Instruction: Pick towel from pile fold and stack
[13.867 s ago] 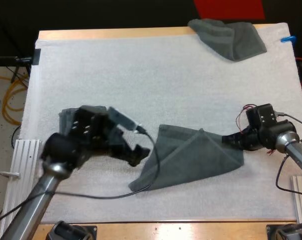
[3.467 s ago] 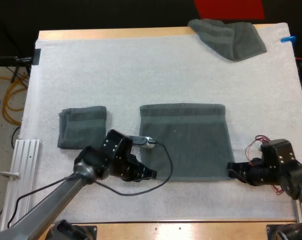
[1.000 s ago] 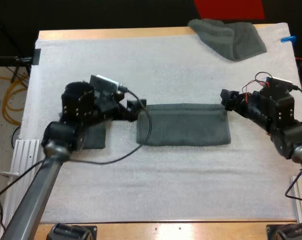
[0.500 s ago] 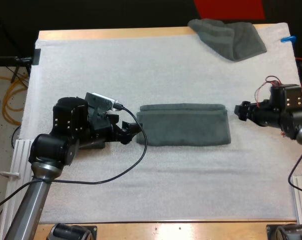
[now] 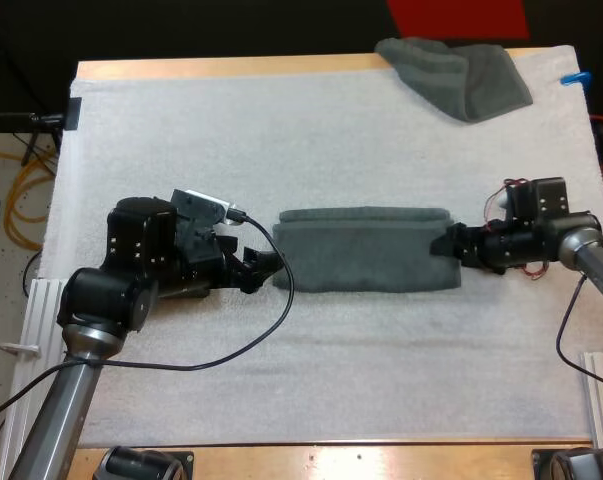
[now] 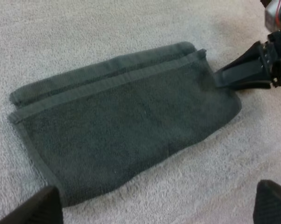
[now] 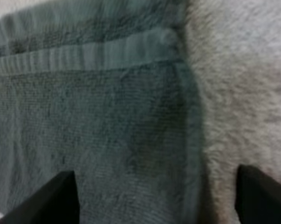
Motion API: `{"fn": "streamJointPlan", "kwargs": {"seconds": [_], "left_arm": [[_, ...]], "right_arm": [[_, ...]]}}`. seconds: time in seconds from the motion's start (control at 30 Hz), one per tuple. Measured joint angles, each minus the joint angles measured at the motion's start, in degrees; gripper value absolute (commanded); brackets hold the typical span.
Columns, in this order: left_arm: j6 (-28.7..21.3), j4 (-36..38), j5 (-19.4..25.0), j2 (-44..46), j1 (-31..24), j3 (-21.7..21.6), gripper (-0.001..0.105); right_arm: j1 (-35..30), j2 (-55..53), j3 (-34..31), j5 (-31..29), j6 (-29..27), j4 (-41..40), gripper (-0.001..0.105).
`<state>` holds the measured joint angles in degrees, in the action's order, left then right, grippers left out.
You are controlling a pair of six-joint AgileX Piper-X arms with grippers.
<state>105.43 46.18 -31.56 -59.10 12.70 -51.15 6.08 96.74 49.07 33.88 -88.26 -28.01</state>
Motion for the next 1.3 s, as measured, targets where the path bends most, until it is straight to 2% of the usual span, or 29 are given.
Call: {"fn": "streamJointPlan", "kwargs": {"seconds": [0.07,0.13,0.2,0.3,0.33,0.37,0.6,0.67,0.7,0.87,1.03,1.1,1.2,1.3], "left_arm": [[0.0,0.0,0.0,0.0,0.0,0.0,0.079],[0.0,0.0,0.0,0.0,0.0,0.0,0.079],[0.0,0.0,0.0,0.0,0.0,0.0,0.079],[0.5,0.0,0.0,0.0,0.0,0.0,0.079],[0.6,0.0,0.0,0.0,0.0,0.0,0.079],[0.6,0.0,0.0,0.0,0.0,0.0,0.079],[0.7,0.0,0.0,0.0,0.0,0.0,0.079],[0.7,0.0,0.0,0.0,0.0,0.0,0.079],[0.7,0.0,-0.1,0.0,0.0,0.0,0.079],[0.7,0.0,-0.2,0.0,0.0,0.0,0.079],[0.7,0.0,-0.4,0.0,0.0,0.0,0.079],[0.7,0.0,-0.4,0.0,0.0,0.0,0.079],[0.7,0.0,-0.4,0.0,0.0,0.0,0.079],[0.7,0.0,-0.4,0.0,0.0,0.0,0.079]], "right_arm": [[0.8,0.4,0.0,1.1,0.0,0.3,0.068],[1.5,0.9,0.0,2.1,0.0,0.7,0.062],[2.1,1.5,0.1,2.4,0.1,1.0,0.050],[3.2,2.8,0.3,0.9,0.3,1.5,0.021],[3.2,2.8,0.3,-0.1,0.3,1.5,0.015],[3.2,3.0,0.3,-1.0,0.3,1.4,0.001],[3.2,2.2,0.3,-2.5,0.3,-1.3,0.000],[3.2,0.6,0.3,-5.9,0.3,-3.7,0.000],[3.4,-1.3,0.3,-10.8,-0.7,-6.8,0.000],[3.4,-7.6,0.3,-26.5,-8.1,-12.8,0.000],[3.4,-14.3,0.2,-43.1,-17.2,-15.8,0.000],[3.4,-17.2,0.2,-49.4,-19.1,-16.0,0.000],[3.4,-21.0,0.2,-51.2,-19.4,-16.0,0.000],[4.3,-23.3,0.2,-46.2,-17.6,-15.9,0.000]]}}
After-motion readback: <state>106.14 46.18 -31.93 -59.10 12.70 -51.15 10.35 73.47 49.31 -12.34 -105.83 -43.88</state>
